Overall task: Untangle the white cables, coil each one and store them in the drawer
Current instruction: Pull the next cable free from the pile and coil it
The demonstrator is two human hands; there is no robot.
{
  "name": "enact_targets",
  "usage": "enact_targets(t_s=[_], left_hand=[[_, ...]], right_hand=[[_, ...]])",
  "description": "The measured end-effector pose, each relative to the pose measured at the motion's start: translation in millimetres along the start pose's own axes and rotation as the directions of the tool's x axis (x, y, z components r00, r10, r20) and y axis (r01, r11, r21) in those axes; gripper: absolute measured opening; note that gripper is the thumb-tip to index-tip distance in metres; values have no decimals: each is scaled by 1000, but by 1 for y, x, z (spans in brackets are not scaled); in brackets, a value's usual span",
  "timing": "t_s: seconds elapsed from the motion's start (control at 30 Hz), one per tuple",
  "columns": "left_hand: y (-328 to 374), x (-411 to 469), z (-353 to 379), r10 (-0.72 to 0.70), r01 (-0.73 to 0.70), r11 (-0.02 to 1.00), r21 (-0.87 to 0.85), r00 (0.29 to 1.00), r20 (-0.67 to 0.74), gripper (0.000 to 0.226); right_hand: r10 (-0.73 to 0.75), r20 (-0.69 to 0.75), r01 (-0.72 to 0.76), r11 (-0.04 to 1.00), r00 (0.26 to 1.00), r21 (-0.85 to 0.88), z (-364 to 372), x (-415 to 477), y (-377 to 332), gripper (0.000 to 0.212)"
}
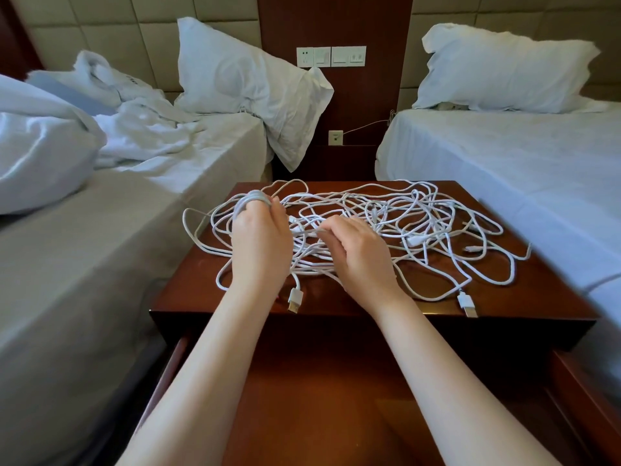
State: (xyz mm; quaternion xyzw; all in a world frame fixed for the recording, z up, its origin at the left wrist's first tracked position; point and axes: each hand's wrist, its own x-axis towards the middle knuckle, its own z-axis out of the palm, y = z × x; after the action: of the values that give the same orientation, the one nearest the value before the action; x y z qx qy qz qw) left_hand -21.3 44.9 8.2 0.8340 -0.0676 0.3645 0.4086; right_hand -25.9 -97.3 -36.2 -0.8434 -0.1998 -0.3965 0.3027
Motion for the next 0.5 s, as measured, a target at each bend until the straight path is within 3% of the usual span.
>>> enact_targets(t_s=[0.1,0.2,0.37,0.5], left_hand=[[8,-3,-2,3,-29,990,138,983,186,37],[14,-4,-3,-101,58,988,144,944,314,44],[19,-4,-5,-293,370,924,-95,845,447,51],[23,3,-9,-395,641,715,-278,699,596,46]], right_hand=[[-14,-78,12,1000,997,-24,-1,-1,-1,27],[-15,-89,13,1000,996,-28,-2,-1,-1,25],[-25,-38,24,999,999,-38,-1,0,-2,33],[-2,-1,2,1000,1000,-19,-1,0,3,30]])
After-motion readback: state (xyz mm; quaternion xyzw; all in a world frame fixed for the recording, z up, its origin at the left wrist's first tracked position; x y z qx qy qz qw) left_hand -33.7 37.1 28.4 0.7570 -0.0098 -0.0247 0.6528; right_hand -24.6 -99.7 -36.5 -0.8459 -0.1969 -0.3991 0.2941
